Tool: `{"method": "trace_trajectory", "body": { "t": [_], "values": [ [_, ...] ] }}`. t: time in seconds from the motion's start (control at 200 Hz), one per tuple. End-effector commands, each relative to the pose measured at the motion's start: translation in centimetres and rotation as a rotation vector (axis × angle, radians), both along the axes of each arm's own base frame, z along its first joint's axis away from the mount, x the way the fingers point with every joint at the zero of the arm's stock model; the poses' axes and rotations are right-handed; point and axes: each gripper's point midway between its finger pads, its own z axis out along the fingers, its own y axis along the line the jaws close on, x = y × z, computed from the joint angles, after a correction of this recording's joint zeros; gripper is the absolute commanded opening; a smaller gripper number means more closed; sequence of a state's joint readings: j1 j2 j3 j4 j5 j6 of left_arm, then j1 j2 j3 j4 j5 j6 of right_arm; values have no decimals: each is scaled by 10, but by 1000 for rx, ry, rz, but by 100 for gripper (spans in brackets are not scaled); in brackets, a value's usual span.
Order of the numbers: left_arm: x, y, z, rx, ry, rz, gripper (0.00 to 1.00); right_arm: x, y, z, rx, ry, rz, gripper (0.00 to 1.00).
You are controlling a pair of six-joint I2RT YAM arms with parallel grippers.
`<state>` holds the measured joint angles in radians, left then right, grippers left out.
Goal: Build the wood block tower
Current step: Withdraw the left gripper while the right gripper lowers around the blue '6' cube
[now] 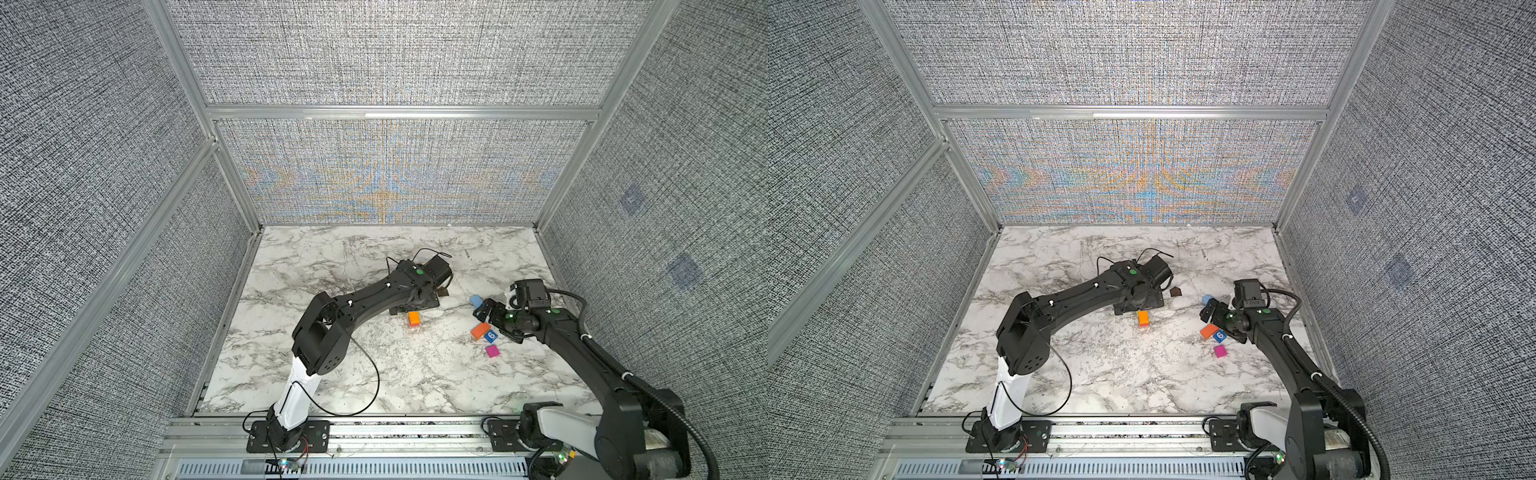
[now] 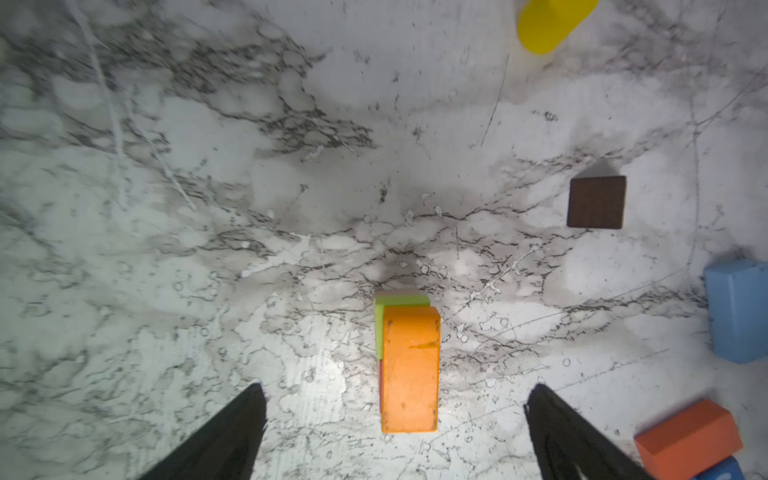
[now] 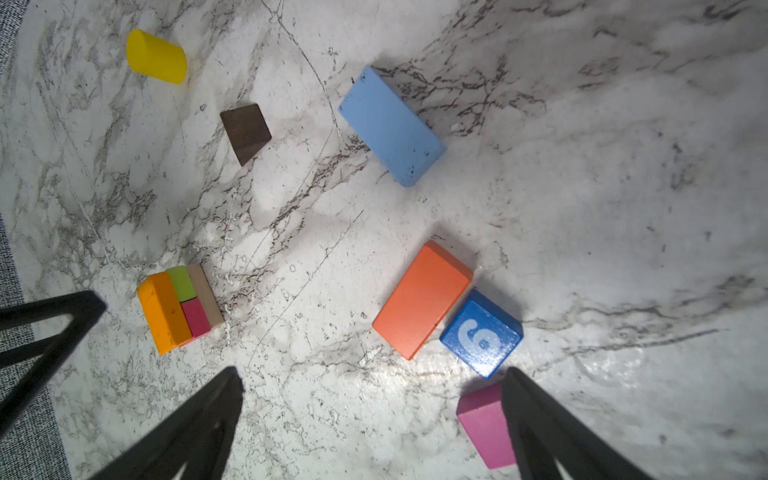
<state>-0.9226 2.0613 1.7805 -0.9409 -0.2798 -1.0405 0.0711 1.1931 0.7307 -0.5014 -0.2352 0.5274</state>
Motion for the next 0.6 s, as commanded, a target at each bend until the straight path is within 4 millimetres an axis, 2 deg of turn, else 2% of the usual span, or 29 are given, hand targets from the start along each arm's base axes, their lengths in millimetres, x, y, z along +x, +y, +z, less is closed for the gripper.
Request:
{"method": "trace_trajectory", "body": {
  "t": [0.0, 0.03, 0.05, 0.12, 0.35, 0.45, 0.595],
  "values": [
    [4, 16, 21, 57, -76, -47, 99, -5, -10, 1, -74, 15, 14, 99],
    [4, 19, 21, 69, -85, -55, 99, -5, -12, 1, -88, 13, 10, 99],
    [4, 21, 32, 56, -107, -56, 99, -5, -14, 1, -95, 12, 5, 99],
    [4, 29, 39, 57, -140, -58, 99, -6, -18, -2, -115, 20, -5, 95],
    [2, 44, 49, -69, -232, -89, 99, -14, -28, -19, -158, 91, -33, 41],
    [3, 51, 49, -115, -272, -113, 99, -19, -31, -22, -170, 122, -40, 41],
    [7, 62, 51, -114, -342, -155, 99, -25, -37, -27, -199, 168, -55, 46]
  ]
}}
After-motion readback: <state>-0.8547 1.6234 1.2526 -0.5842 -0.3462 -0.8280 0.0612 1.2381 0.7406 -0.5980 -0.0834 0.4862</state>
